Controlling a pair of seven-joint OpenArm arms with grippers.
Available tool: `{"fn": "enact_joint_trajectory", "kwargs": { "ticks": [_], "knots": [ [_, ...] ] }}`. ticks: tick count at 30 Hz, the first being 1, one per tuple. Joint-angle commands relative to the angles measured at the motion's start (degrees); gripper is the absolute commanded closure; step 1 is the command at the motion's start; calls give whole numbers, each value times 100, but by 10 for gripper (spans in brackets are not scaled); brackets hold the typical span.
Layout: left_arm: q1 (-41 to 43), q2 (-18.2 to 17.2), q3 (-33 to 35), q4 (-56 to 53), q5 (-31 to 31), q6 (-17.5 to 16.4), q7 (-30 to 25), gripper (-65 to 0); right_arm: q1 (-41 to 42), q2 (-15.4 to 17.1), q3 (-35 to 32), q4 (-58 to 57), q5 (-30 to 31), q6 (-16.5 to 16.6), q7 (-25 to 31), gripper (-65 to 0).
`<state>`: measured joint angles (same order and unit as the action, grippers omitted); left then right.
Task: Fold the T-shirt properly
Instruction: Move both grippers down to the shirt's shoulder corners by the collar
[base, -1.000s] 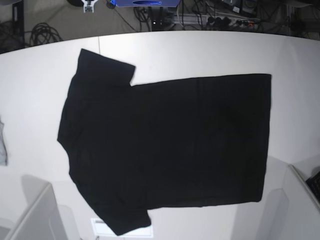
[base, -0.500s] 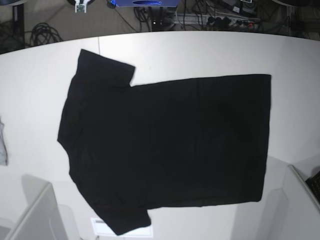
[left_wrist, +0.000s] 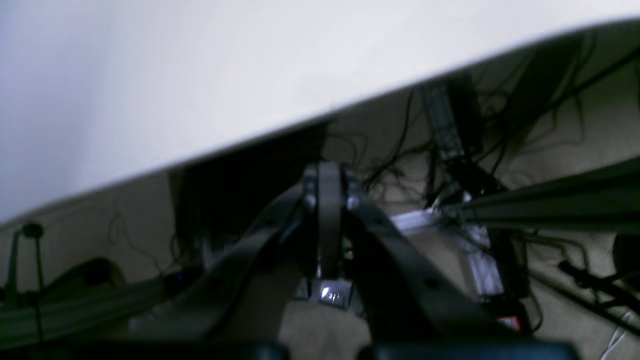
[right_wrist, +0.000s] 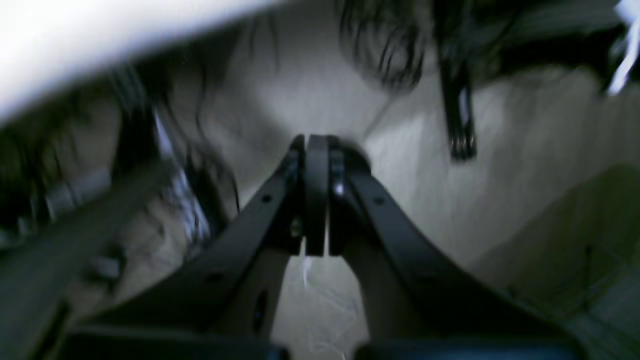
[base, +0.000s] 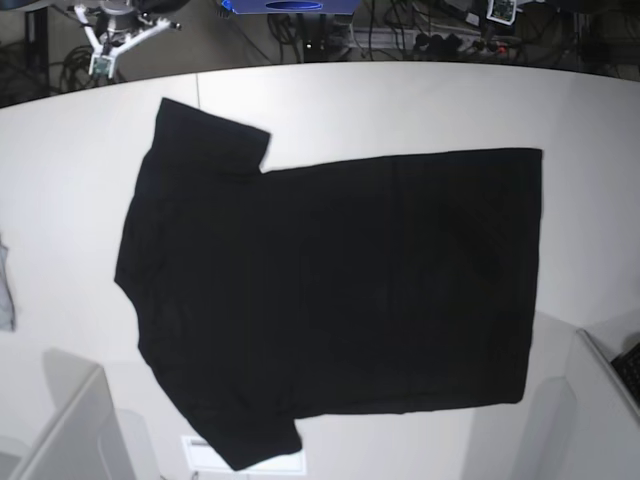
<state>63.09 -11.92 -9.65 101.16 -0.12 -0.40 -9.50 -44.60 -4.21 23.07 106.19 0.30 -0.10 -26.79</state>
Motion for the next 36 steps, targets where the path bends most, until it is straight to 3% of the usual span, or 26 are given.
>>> {"fn": "enact_joint_trajectory", "kwargs": {
  "ticks": [1,5,8,12,14,18,21,22,26,28,33,36],
  "knots": [
    [95,-25,-15,226,-54,27,-180,0,25,-14,62,190,-16,-21,63,0],
    [95,-52,-15,736,-643,27,-189,0,262,-23,18,497,-16,-21,19,0],
    [95,-60,-138,1079,-678,27,-233,0,517,-137,36,629,10,-12,19,0],
    [-1,-52,-261,1088,-722,27,-883,0,781,-146,18,699,713,41,19,0],
    [-54,-52,-279,1088,-722,27,-1156,0,877,-129,53,699,1434,410,10,0],
    [-221,-69,-288,1088,-731,27,-1165,0,895,-102,62,699,2489,1227,10,0],
    [-239,-69,-279,1062,-871,27,-1165,0,895,-6,36,682,2841,1342,-16,0],
    [-247,-78,-288,1044,-1118,18,-1165,0,895,-14,53,673,2929,1342,-95,-32],
    [-309,-342,-305,886,-2454,-8,-1165,0,983,91,71,656,3219,1386,-420,-324],
    [-362,-518,-305,771,-3017,-8,-1165,0,1018,214,71,576,3324,1386,-464,-416],
    [-441,-702,-411,411,-3368,-8,-1165,-411,1176,399,124,181,3368,1386,-447,-431],
    [-538,-702,-446,288,-3403,-17,-1165,-559,1361,399,431,-180,3368,1386,-482,-431]
  ]
}}
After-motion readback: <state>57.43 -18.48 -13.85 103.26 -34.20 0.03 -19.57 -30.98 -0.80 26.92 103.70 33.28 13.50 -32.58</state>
